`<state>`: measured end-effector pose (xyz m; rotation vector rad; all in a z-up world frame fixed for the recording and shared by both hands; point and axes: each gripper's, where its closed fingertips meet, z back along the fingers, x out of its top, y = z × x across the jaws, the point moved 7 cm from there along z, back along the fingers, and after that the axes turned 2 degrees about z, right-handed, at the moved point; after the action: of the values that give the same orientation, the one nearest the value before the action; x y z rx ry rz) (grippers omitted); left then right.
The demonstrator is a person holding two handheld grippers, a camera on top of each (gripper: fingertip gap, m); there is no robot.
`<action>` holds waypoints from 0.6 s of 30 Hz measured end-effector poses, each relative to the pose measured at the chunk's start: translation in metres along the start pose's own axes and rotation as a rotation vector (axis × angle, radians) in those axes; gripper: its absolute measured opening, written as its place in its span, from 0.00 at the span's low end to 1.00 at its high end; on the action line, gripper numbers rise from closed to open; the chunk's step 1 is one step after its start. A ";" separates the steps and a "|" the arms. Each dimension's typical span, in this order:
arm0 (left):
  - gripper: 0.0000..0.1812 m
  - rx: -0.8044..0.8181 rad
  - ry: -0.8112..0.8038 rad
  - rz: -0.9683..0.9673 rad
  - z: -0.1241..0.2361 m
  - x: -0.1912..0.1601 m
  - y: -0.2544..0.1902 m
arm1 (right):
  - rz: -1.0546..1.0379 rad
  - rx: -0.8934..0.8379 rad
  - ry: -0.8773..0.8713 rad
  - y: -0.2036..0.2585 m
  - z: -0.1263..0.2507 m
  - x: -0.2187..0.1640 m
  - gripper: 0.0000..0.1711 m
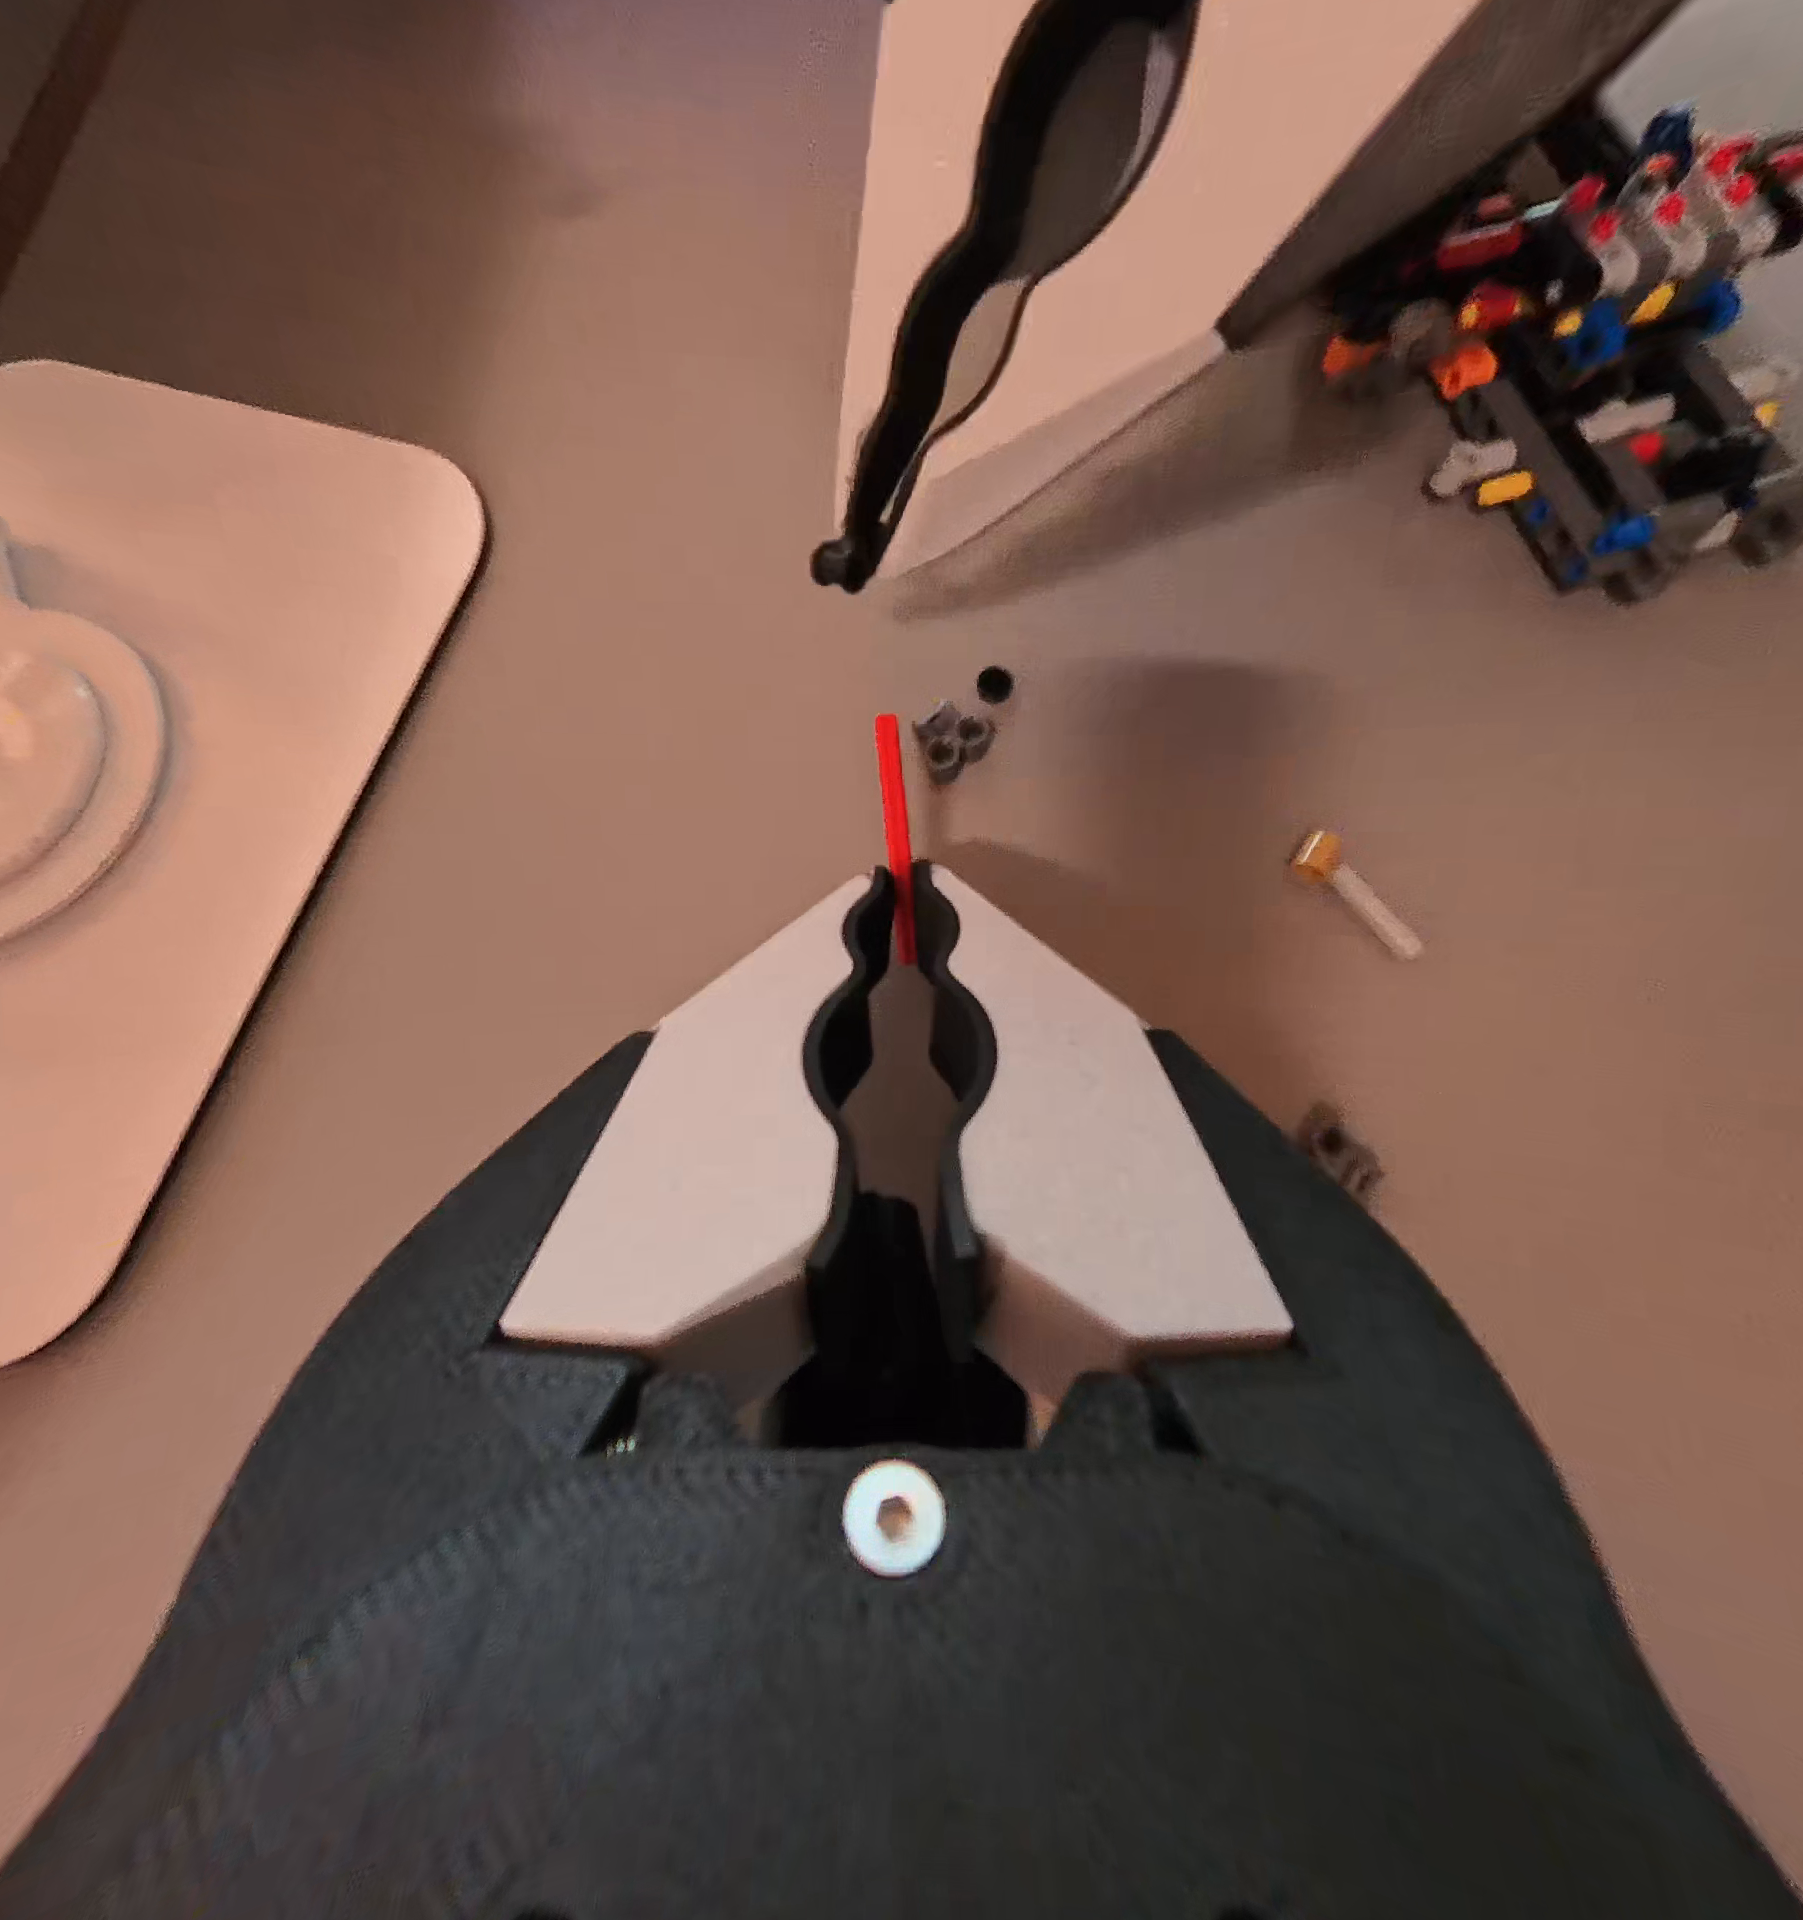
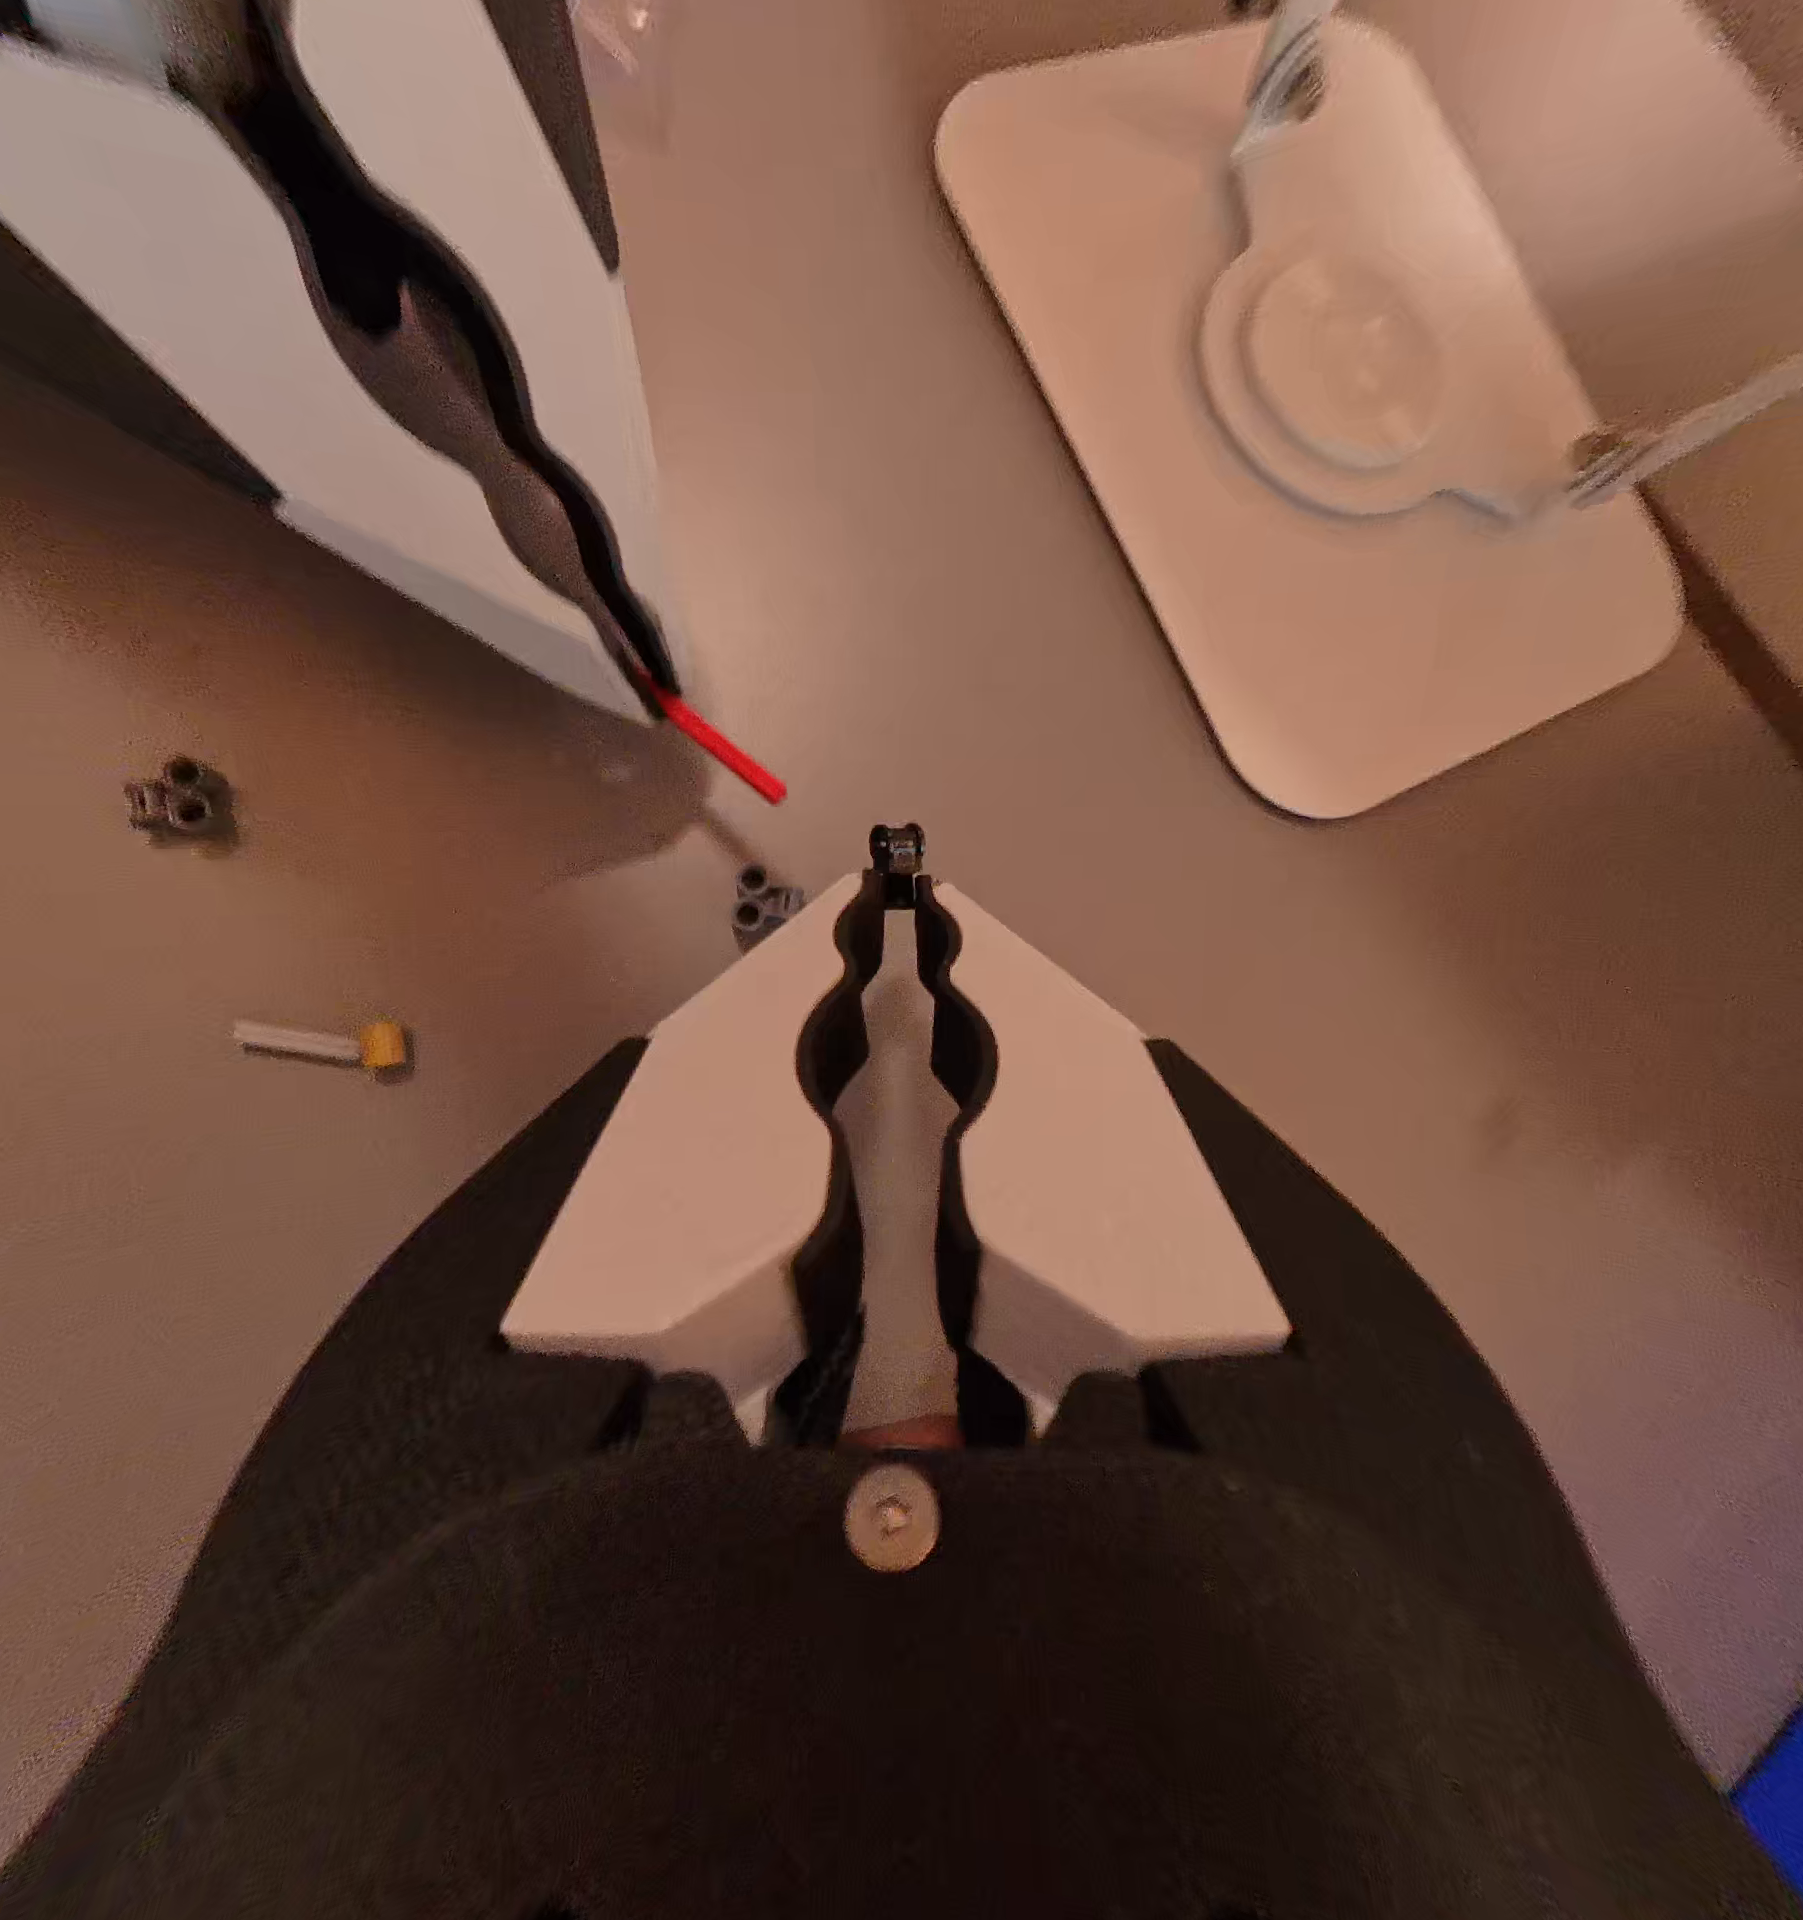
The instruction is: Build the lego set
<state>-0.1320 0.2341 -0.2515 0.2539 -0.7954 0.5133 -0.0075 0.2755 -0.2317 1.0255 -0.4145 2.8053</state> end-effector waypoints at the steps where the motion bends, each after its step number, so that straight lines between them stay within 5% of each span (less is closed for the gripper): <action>1: 0.01 -0.001 -0.027 0.007 0.000 0.003 -0.002 | -0.006 -0.033 -0.008 0.003 0.003 0.003 0.01; 8: 0.01 0.001 -0.213 0.155 0.005 0.018 -0.011 | 0.025 -0.256 -0.040 0.019 0.013 0.009 0.01; 18: 0.01 -0.055 -0.305 0.288 0.005 0.024 -0.012 | 0.051 -0.362 -0.090 0.022 0.028 0.011 0.01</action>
<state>-0.1147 0.2298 -0.2307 0.1684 -1.1508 0.7332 -0.0032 0.2462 -0.2083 1.0687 -0.9296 2.5935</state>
